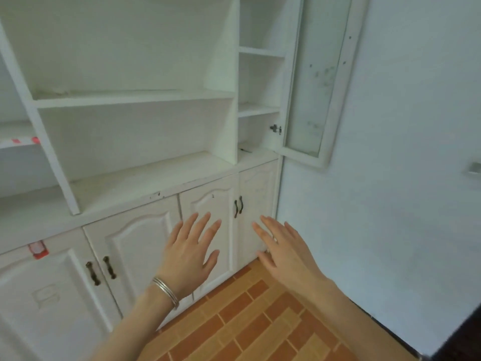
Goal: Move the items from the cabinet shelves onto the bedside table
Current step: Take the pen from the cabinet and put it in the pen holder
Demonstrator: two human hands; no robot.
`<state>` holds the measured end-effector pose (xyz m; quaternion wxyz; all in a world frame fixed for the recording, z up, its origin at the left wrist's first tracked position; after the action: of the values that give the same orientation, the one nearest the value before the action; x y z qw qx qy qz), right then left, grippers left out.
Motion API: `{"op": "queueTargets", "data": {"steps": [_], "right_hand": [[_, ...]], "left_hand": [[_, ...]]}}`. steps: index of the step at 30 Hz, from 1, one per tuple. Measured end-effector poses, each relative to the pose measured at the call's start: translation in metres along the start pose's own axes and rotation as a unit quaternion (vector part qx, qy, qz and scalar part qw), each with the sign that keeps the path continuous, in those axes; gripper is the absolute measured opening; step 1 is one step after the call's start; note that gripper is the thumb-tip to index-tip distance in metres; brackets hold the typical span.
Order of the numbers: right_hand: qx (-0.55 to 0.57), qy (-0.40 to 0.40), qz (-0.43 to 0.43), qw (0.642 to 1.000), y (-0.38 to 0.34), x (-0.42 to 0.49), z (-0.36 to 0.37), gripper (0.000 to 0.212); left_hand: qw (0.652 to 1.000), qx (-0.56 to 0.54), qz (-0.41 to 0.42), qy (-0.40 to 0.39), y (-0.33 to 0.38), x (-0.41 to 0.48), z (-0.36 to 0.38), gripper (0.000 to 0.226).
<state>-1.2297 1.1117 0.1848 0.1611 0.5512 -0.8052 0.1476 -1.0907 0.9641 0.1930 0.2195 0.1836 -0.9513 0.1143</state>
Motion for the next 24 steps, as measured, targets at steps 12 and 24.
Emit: {"op": "queueTargets", "data": {"steps": [12, 24], "right_hand": [[-0.034, 0.012, -0.041, 0.999, 0.187, 0.139, 0.010, 0.054], [-0.027, 0.005, -0.043, 0.999, 0.284, 0.309, 0.103, 0.053]], "left_hand": [[1.000, -0.010, 0.003, 0.022, 0.042, 0.221, 0.075, 0.058], [1.000, -0.005, 0.029, 0.006, -0.023, 0.387, 0.199, 0.056]]}}
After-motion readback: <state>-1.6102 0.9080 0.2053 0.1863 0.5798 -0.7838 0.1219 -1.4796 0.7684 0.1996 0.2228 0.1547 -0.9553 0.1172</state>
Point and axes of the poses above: each hand's wrist, its own x-axis towards the middle knuckle, its own z-axis out of the palm, y = z × x, the point moved 4 cm from there along x, towards the middle knuckle, and after that the axes turned 3 degrees about x, right-handed, at the moved point
